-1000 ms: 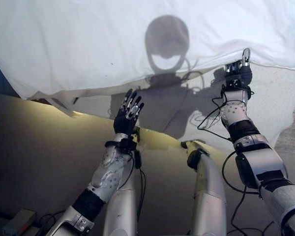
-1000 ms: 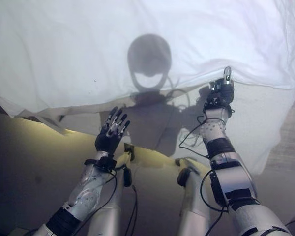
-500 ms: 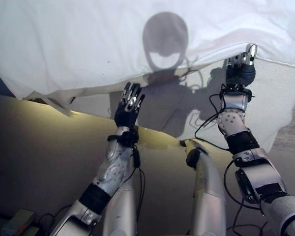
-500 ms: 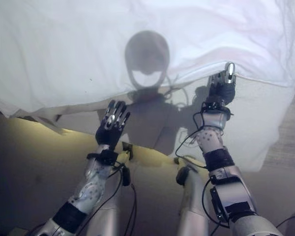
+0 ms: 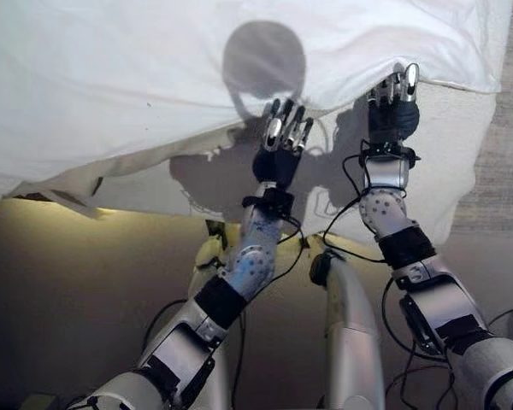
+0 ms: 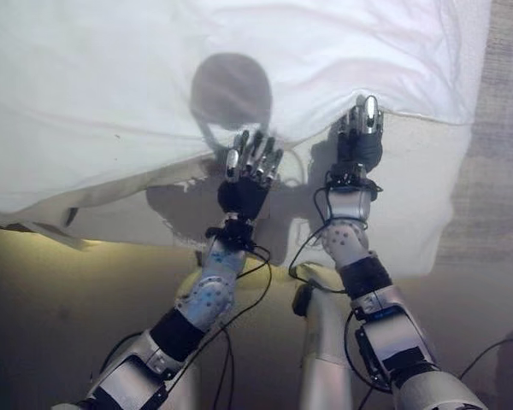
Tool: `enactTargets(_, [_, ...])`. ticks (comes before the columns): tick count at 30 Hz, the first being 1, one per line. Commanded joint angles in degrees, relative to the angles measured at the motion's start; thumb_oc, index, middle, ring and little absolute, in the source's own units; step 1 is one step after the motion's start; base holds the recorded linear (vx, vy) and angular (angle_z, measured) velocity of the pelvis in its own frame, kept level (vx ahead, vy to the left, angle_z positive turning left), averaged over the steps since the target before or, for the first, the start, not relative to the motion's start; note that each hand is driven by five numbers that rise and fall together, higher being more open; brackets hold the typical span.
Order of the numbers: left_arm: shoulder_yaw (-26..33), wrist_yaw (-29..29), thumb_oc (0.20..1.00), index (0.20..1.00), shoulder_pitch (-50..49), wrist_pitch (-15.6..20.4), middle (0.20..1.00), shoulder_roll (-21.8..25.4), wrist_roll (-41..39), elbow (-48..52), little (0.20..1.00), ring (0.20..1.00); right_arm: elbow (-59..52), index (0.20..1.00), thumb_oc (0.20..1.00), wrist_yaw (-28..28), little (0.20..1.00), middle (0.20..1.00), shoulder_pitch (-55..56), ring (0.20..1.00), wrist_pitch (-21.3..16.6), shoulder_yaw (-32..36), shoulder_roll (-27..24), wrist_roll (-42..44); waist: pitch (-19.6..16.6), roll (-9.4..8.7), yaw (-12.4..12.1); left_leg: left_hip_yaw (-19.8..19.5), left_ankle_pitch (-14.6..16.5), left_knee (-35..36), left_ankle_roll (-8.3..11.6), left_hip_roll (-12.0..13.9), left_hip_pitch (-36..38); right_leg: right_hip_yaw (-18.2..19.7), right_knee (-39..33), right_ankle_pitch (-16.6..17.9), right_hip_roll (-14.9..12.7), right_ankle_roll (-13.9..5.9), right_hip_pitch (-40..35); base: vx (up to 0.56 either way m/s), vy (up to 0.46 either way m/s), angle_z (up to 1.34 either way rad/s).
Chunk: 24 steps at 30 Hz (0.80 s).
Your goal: Make the bed
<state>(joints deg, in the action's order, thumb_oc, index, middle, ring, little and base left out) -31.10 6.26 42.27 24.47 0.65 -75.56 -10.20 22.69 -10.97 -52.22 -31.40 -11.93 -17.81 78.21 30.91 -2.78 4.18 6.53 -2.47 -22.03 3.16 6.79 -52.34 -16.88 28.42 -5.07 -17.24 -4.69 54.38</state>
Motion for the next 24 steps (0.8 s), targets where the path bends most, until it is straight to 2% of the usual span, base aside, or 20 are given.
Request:
enactTargets(1, [-6.53,-4.61,1.000,1.000,2.71,-2.88,1.000,-2.24,-3.10,1.65,1.000,1.000,-3.75,1.000,1.000,1.55,1.000,1.000,-4.80,1.000,-3.43,0.98,-1.14,-2.01,-1.11,-1.65,0.39,-0.36,8.09,-4.46,-0.41,-0.31,0.58,-0.18,-1.01,6.37,-0.64,-6.18,1.77,0.00,0.000,0.00])
enactTargets(7, [-8.14,-6.43,1.000,1.000,2.38,-4.87,1.000,-3.37,-7.12,2.39,1.000,1.000,-4.18,1.000,1.000,1.68,1.000,1.000,-4.58,1.000,-3.01,0.63,-1.01,-2.51,-1.11,-1.32,0.66,-0.21,8.07,-4.55,-0.42,-0.37,-0.03,-0.07,-0.91,6.28,-0.47,-6.18,2.59,0.01,-0.013,-0.02])
enactTargets(10, [-8.37,-6.61,1.000,1.000,1.68,-4.61,1.000,-3.00,-7.96,3.28,1.000,1.000,-4.20,1.000,1.000,1.59,1.000,1.000,-4.23,1.000,-2.95,0.56,-0.82,-2.84,-1.11,-1.22,0.68,-0.32,8.08,-4.54,-0.50,-0.39,-0.31,-0.24,-0.86,6.29,-0.38,-6.15,2.89,0.00,-0.009,-0.01])
enactTargets(13, [-8.68,-5.67,1.000,1.000,-0.27,-3.50,1.000,-0.47,-5.12,5.89,1.000,1.000,-4.72,1.000,1.000,1.32,1.000,1.000,-3.40,1.000,-2.66,0.91,-1.75,-3.99,-1.11,-0.83,0.32,-0.48,8.04,-4.45,-0.55,-0.42,-0.48,-0.55,-0.95,6.34,-0.47,-6.09,2.94,0.01,-0.014,-0.02])
enactTargets(17, [-7.51,-7.18,1.000,1.000,-7.82,-5.88,1.000,5.45,-4.67,10.63,1.000,1.000,-5.82,1.000,1.000,0.75,1.000,1.000,-1.79,1.000,-3.17,2.69,-2.81,-4.65,-1.11,0.24,-0.87,-0.67,7.98,-4.11,-0.61,-0.56,-0.59,-0.99,-0.62,6.23,-0.71,-6.05,3.08,0.00,0.000,0.00])
enactTargets(24, [-7.10,-8.30,1.000,1.000,-15.40,-6.79,1.000,9.16,-6.99,13.51,1.000,1.000,-6.94,1.000,1.000,0.33,1.000,1.000,-0.74,1.000,-3.46,3.81,-3.18,-5.54,-1.11,0.60,-1.90,-0.62,8.15,-4.26,-0.68,-0.80,-0.70,-1.43,-0.36,6.14,-1.00,-6.03,2.99,0.00,0.000,0.00])
